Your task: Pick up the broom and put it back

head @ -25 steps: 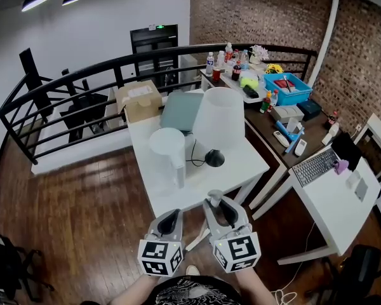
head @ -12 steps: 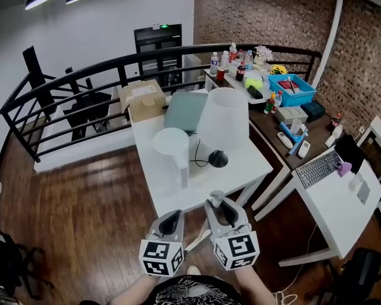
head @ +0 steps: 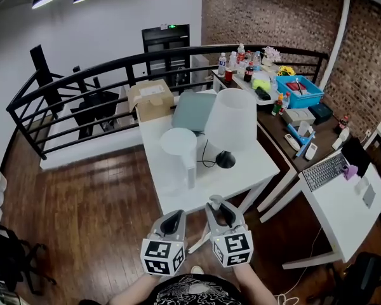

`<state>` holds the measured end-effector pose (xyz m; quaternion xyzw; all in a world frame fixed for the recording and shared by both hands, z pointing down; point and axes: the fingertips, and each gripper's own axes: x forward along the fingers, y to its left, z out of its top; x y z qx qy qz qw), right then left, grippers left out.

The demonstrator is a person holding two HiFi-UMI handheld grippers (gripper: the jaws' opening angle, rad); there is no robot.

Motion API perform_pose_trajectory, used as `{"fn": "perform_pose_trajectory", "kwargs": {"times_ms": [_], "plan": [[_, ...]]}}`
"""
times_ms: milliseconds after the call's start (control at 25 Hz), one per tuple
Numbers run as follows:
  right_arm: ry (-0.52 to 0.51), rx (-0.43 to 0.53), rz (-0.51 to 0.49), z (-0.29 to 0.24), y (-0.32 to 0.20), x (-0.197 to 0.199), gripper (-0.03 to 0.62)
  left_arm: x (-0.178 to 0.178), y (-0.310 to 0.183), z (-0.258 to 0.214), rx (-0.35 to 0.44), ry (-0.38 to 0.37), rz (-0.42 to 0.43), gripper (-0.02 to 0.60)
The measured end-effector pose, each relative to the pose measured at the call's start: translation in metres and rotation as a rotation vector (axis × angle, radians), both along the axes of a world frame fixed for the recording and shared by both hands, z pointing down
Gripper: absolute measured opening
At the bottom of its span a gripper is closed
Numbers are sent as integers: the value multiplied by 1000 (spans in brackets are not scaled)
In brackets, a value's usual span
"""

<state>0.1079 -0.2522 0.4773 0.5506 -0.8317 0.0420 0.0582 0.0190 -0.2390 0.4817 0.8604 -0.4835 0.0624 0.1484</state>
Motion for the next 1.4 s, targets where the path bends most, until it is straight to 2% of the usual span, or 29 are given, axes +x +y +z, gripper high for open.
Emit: {"fn": "perform_pose_trajectory", "kwargs": {"times_ms": [280, 1040, 1400], "plan": [[18, -37, -12, 29, -9, -6, 100, -9, -2, -1, -1, -5, -22, 5], [62, -213, -25, 121, -33, -13, 100, -18, -8, 10, -22, -29, -65, 5], [56, -196, -37, 125, -47, -20, 100, -20, -10, 18, -42, -32, -80, 5]]}}
